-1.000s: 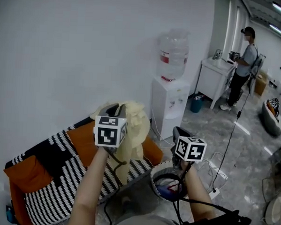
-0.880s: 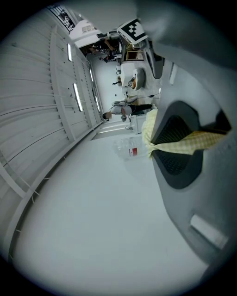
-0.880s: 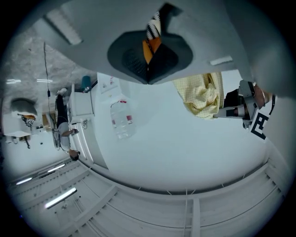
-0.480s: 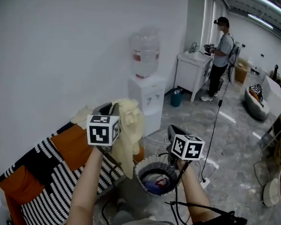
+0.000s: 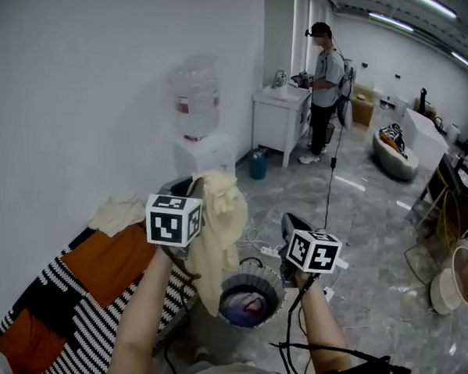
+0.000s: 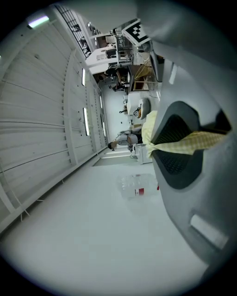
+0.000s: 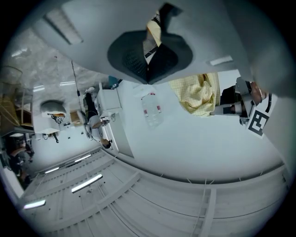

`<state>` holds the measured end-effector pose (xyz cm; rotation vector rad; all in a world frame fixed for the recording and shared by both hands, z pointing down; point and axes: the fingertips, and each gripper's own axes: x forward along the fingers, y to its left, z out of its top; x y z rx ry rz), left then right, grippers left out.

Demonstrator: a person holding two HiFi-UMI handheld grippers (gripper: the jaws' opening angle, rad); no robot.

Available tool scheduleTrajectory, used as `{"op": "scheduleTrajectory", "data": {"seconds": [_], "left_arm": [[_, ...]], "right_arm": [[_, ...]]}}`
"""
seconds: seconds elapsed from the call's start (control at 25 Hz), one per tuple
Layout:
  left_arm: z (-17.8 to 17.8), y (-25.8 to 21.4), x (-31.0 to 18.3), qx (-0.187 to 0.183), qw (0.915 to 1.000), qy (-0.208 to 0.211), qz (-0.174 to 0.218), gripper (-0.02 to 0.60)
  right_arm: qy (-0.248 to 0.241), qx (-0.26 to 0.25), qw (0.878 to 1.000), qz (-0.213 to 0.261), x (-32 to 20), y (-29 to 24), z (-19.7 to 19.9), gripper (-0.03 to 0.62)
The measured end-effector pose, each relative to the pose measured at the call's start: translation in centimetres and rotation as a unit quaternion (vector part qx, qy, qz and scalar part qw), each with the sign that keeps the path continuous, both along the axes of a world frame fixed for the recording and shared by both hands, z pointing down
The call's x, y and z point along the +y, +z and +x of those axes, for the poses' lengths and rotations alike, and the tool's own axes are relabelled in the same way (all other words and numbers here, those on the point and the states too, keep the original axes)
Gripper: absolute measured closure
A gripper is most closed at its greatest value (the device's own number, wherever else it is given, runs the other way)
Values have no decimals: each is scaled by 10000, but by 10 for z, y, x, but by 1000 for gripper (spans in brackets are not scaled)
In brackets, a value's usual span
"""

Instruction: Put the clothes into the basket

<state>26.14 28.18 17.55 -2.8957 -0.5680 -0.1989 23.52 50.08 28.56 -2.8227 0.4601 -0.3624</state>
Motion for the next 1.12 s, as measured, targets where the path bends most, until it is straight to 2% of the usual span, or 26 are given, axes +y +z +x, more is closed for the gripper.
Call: {"op": "scheduleTrajectory", "data": {"seconds": [0.4,0.68,0.76,0.88,1.12], "left_arm": [[9,7,87,-73,9963,850,51,546],[10,44,125,-417,9920,1175,203,546],[10,59,133,-506,9904,1255,276,546],[8,91,140,-735,9870,1384,366,546],[6,184,148,-1519,9757,1520,440,546]], "right_arm": [[855,-65,9963,79,84,6,-24,591],[1252,-250,9917,126,120,28,-43,591],[1327,-363,9904,159,127,40,-47,591],[1365,-558,9879,487,130,60,-56,591],[1631,-1041,9799,491,137,109,-68,591]]}}
